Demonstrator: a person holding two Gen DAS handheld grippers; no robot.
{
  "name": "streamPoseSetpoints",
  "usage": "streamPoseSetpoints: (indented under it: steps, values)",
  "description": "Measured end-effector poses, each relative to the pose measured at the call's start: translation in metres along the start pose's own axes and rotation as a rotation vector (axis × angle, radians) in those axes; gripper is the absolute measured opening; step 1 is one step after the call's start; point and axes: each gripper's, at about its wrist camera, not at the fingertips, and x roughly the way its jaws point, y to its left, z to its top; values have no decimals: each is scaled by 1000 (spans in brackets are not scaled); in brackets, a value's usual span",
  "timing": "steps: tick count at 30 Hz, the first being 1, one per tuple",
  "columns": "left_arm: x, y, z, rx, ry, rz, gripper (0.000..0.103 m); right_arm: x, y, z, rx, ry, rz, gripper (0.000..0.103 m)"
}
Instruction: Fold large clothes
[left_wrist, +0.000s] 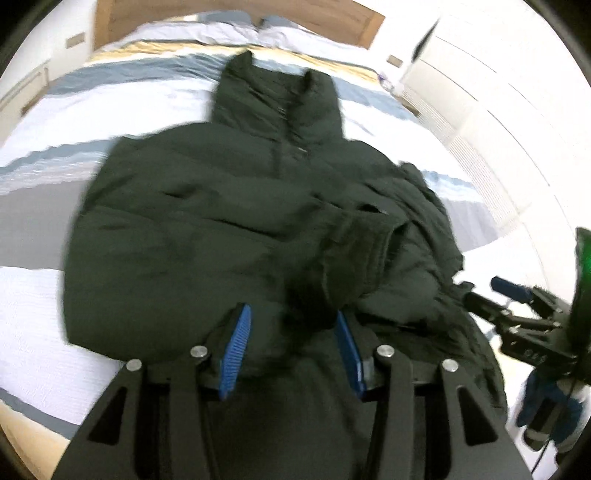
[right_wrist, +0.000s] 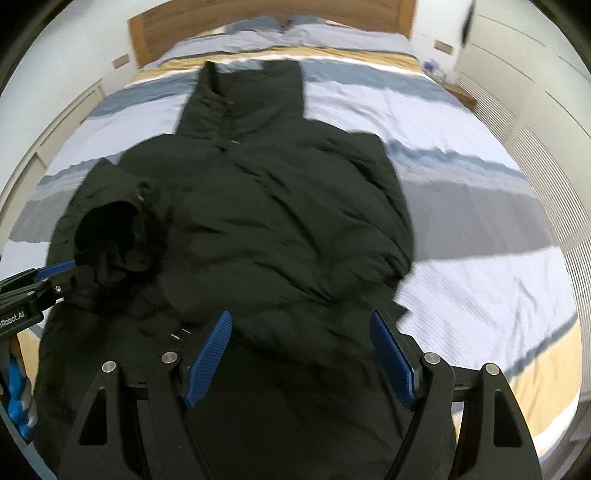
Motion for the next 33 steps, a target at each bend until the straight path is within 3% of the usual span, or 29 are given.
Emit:
streamPoseSetpoints:
  steps: [7,13,18,21,27,33]
  values:
    - [-12,73,18,-25,-35,160,45,-9,84,44,-149,-96,107,77]
    - [-10,103,31,-53,-57,171,45,-6,150,73,-237,-153,188,77]
    - [17,116,30,-76,-24,177,45,19,181,72,-309,-126,200,77]
    - [37,117,21,-72,-3,178,45,49,186,59,-348,-71,170,77]
    - [65,105,0,-56,15,180,48,94,155,21,-338,22,141,78]
    - [45,101,12,-31,15,170,48,90,143,15,-344,54,150,78]
